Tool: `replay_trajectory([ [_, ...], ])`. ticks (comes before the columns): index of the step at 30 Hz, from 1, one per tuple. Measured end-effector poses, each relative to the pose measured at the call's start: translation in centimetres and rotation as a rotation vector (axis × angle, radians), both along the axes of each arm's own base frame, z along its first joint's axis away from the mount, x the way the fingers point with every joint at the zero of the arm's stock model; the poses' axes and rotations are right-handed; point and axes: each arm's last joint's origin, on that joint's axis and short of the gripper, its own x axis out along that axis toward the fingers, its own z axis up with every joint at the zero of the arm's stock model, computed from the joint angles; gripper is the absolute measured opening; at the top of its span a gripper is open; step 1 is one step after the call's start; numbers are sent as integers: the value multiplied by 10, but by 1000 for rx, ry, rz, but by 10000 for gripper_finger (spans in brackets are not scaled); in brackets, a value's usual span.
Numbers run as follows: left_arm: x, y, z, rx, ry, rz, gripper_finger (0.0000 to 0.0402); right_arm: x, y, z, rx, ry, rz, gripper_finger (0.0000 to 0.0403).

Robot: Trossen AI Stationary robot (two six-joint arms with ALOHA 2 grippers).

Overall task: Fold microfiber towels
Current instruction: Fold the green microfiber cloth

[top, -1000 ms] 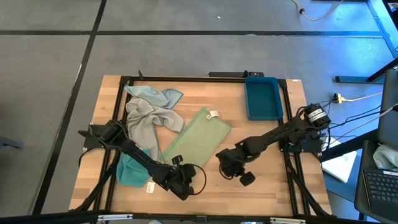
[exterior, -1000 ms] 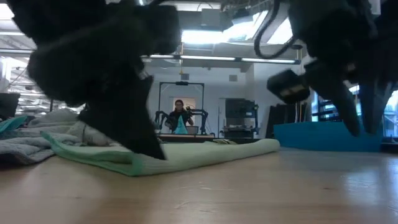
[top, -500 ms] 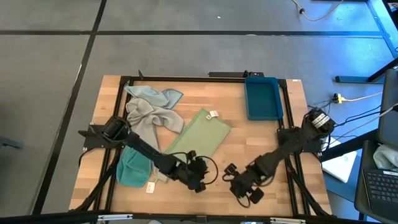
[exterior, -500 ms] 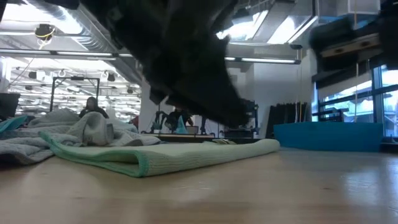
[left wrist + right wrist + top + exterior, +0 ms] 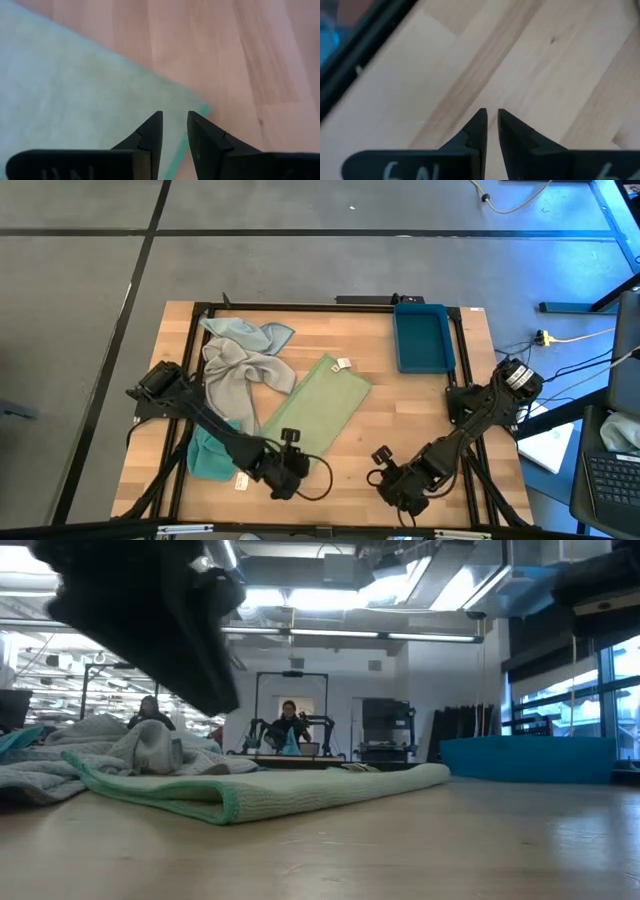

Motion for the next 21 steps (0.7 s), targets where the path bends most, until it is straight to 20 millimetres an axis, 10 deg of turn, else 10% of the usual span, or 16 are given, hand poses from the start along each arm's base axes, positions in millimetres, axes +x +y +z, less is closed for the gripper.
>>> replay_trajectory([
  [21,43,33,-24,-64,19,-216,82,-32,34,2,99,-43,-168,48],
])
